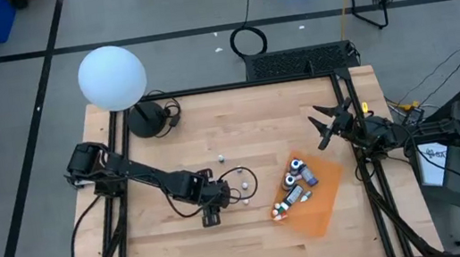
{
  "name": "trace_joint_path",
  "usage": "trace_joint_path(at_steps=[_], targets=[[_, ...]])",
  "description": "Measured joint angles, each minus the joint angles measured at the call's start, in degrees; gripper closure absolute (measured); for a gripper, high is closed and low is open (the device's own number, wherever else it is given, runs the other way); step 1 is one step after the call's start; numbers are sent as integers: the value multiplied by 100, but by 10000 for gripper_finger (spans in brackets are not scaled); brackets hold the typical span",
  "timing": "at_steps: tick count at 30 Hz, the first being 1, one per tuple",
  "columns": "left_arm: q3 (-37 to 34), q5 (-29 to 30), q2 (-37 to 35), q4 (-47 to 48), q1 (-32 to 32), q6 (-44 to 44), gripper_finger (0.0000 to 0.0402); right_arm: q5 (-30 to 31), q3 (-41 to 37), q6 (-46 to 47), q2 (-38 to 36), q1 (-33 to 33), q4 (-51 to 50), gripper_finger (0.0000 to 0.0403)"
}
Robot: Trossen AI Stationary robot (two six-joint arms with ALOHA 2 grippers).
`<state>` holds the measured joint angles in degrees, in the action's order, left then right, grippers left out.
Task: Pick & Place food coloring
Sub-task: Put the small red food coloring bottle into the orange bin
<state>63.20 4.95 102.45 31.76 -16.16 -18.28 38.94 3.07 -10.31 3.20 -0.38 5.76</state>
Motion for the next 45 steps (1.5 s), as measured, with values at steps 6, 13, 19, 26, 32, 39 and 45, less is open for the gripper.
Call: trace_joint_path(at_steps=[6, 13, 19, 26, 32, 39, 45], targets=[[0, 4, 0, -4, 2, 2, 248, -1, 1, -1, 0, -1, -1, 236], [0, 7, 0, -40, 17, 11, 274, -1, 1, -1, 0, 0, -1, 236], [0, 9, 0, -54, 93, -26, 296, -2, 2, 0, 0, -1, -1, 236], [0, 4, 0, -37, 157, -118, 333, 0, 2, 0, 0, 0, 0, 236], [99, 122, 4, 71, 157, -50, 344, -2, 1, -1, 0, -2, 0, 236], [1294, 298, 7, 741, 157, 222, 344, -2, 1, -1, -2, 0, 0, 236], [2661, 670, 257, 1060, 155, 1055, 344, -1, 2, -1, -2, -1, 0, 236]])
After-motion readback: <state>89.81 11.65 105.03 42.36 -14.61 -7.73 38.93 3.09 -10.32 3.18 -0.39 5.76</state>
